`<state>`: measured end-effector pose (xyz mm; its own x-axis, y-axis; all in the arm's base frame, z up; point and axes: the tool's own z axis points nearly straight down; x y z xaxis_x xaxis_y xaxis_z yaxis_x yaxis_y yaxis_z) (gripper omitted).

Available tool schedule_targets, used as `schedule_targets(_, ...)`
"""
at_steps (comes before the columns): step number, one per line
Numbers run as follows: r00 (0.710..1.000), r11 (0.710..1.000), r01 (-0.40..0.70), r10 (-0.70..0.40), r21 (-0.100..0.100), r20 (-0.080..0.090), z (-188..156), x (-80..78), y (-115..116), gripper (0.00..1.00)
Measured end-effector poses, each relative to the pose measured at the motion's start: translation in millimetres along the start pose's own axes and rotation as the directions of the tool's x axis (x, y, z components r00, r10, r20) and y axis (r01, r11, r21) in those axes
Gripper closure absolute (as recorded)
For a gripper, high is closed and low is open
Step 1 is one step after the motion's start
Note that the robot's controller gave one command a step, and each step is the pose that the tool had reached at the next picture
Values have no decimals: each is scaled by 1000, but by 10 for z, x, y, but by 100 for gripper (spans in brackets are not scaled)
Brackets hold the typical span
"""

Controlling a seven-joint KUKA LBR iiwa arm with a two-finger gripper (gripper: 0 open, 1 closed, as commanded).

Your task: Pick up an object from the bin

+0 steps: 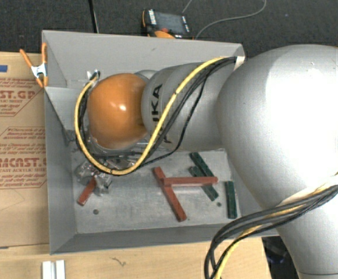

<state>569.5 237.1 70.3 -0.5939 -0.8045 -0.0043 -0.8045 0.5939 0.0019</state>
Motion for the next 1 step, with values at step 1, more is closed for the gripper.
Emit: schedule_targets(1, 1000, 1000, -14, 14, 8, 7, -2344, 53, -116, 100)
